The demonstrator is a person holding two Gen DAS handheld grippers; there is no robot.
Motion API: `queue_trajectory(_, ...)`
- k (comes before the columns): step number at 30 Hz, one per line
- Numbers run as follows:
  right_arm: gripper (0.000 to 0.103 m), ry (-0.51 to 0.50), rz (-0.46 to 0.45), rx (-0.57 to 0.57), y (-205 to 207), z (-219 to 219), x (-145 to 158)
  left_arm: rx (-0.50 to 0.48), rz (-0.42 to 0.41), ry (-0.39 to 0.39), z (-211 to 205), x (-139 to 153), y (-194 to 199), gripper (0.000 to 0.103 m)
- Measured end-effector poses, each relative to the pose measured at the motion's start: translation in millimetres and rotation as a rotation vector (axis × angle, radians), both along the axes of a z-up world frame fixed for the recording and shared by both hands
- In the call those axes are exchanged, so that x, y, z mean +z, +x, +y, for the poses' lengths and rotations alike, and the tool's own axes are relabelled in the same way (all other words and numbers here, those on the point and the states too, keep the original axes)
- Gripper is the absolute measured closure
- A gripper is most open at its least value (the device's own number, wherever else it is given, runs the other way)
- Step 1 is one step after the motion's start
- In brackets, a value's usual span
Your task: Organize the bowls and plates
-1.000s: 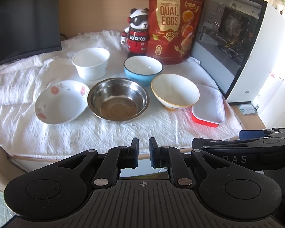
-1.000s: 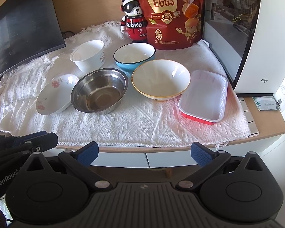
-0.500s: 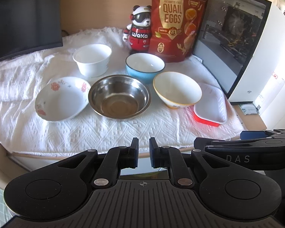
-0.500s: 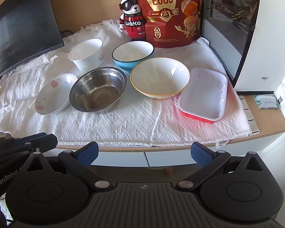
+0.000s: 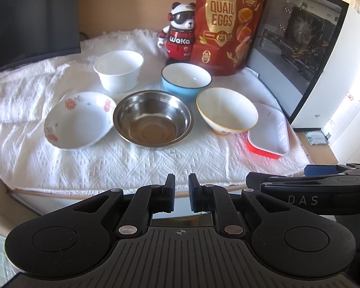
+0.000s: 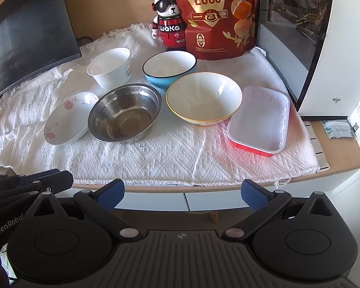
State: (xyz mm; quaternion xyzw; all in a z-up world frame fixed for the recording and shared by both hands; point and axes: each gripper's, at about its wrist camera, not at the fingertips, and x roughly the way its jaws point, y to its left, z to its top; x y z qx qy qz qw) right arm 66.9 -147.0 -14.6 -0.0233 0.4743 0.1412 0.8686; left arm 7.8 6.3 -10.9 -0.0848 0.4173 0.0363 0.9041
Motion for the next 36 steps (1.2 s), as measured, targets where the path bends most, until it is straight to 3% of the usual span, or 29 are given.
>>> queue_trajectory(22, 0.0, -0.01, 0.002, -0.023, 10, 23, -2, -0.004, 0.0, -0.038, 33, -3, 14, 0.089)
queue_trajectory(28, 0.0, 0.049, -0.052, -0.07, 23, 31, 4, 0.031, -0.01, -0.11, 74, -7, 35, 0.089)
queue_trajectory(33, 0.0, 0.097, -0.146, -0.146, 40, 38, 4, 0.035, -0.046, -0.24, 121, -25, 61, 0.088)
queue_trajectory(36, 0.0, 0.079, -0.145, -0.177, 52, 47, -6, -0.003, -0.023, -0.196, 135, -41, 83, 0.088)
